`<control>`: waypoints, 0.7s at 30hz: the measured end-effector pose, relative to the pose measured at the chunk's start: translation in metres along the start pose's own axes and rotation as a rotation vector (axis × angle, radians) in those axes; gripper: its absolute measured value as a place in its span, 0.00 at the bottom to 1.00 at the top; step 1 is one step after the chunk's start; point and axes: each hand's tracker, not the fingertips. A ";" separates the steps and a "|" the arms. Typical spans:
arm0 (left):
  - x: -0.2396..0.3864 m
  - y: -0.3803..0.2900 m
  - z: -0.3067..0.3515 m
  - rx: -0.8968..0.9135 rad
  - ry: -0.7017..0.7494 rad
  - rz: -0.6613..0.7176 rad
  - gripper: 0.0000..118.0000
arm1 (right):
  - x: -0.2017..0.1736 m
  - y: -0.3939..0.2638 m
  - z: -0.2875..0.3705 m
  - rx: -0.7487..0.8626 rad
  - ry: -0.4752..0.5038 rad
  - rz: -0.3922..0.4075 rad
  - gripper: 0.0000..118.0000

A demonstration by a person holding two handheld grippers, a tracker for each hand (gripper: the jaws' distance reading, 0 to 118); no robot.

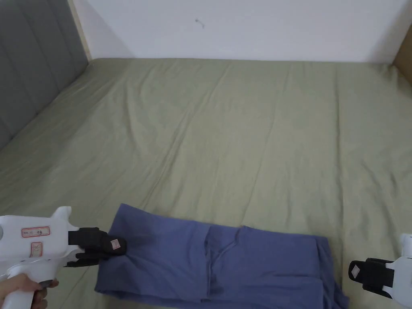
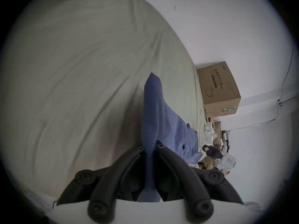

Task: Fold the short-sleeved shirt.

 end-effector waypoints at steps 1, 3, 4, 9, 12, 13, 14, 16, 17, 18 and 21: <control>0.006 -0.002 -0.001 0.000 0.005 -0.002 0.06 | 0.001 0.000 0.002 -0.002 0.001 -0.003 0.00; 0.027 -0.005 -0.003 0.006 0.025 -0.027 0.06 | 0.003 -0.001 0.006 0.002 -0.003 -0.004 0.00; 0.035 -0.001 -0.002 0.014 0.044 -0.052 0.06 | 0.005 -0.001 0.009 0.006 -0.003 -0.005 0.00; 0.112 0.000 -0.001 -0.004 0.027 -0.192 0.06 | 0.030 0.004 0.023 0.046 -0.010 -0.027 0.00; 0.168 -0.006 -0.012 -0.004 -0.014 -0.293 0.06 | 0.045 0.005 0.032 0.073 -0.007 -0.055 0.00; 0.190 -0.011 -0.022 -0.015 -0.014 -0.339 0.06 | 0.051 0.006 0.034 0.082 -0.011 -0.069 0.00; 0.206 -0.015 -0.030 -0.015 -0.009 -0.358 0.06 | 0.055 0.006 0.036 0.089 -0.014 -0.079 0.00; 0.232 -0.025 -0.055 -0.039 -0.012 -0.410 0.06 | 0.064 0.006 0.039 0.099 -0.017 -0.099 0.00; 0.248 -0.031 -0.074 -0.068 -0.026 -0.429 0.06 | 0.070 0.006 0.041 0.104 -0.016 -0.113 0.00; 0.256 -0.034 -0.086 -0.073 -0.029 -0.421 0.06 | 0.073 0.006 0.042 0.104 -0.015 -0.119 0.00; 0.276 -0.049 -0.139 -0.164 -0.052 -0.446 0.06 | 0.085 0.004 0.045 0.110 -0.027 -0.135 0.00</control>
